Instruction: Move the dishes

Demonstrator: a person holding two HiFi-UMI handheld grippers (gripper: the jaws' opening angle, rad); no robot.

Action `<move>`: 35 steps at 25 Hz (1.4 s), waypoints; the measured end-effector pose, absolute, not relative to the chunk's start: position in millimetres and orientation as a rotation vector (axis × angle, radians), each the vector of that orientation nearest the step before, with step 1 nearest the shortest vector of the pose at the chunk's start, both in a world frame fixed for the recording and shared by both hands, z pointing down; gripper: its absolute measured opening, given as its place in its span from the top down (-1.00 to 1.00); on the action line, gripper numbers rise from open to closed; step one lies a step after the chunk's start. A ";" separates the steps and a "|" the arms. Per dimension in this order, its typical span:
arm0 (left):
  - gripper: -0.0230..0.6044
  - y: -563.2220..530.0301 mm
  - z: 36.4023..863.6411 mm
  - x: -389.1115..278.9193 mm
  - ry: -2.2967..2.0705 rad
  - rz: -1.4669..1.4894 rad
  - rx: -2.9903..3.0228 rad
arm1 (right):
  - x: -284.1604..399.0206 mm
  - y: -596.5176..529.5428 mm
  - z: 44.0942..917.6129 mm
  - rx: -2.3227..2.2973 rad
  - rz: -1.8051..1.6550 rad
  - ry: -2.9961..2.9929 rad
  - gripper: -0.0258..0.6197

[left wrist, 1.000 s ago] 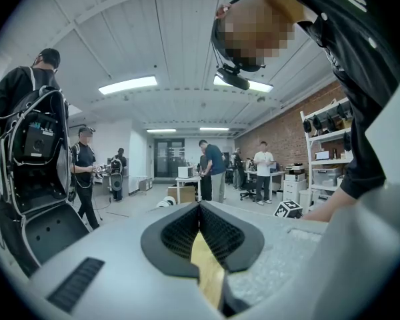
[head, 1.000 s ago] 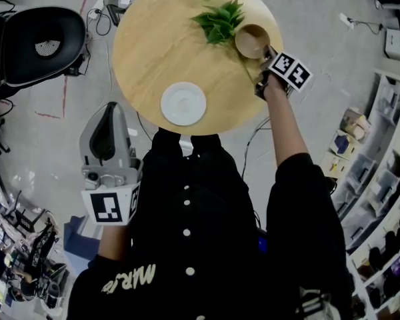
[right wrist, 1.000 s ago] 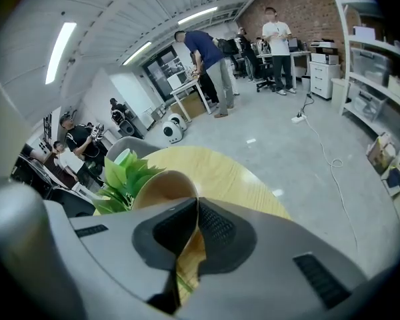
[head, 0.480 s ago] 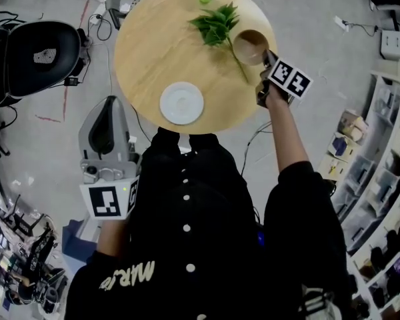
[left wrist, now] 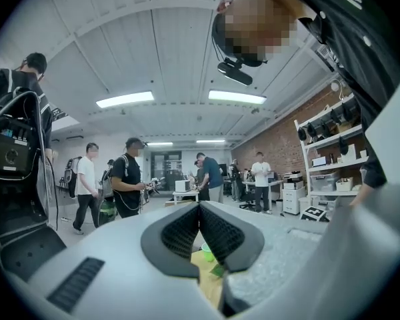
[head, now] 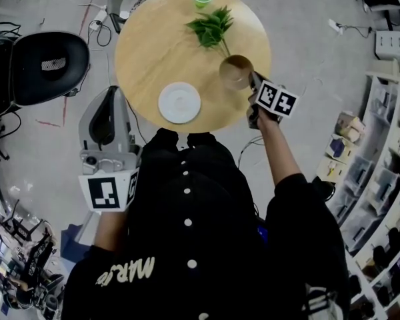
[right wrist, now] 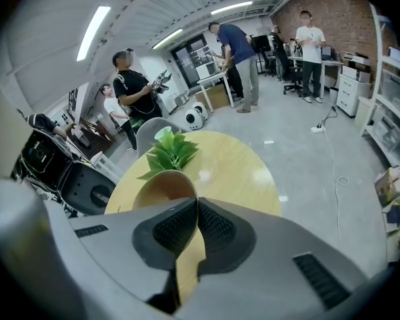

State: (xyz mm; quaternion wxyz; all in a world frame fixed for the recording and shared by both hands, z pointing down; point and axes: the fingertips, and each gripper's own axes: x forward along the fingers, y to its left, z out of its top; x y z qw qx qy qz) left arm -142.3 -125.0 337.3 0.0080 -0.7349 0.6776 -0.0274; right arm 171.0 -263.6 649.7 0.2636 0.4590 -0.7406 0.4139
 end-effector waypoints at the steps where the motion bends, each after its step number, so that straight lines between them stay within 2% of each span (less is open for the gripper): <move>1: 0.92 -124.7 335.4 -141.6 2.114 -0.078 -2.295 | 170.3 -256.0 650.6 1.230 1.121 -2.000 0.88; 18: 0.92 -114.7 315.9 -127.2 2.024 -0.059 -2.297 | 158.6 -147.1 690.5 1.061 1.121 -1.938 0.88; 35: 0.92 -108.1 310.5 -121.9 1.990 -0.073 -2.290 | 167.9 -133.4 709.8 1.077 1.107 -1.926 0.87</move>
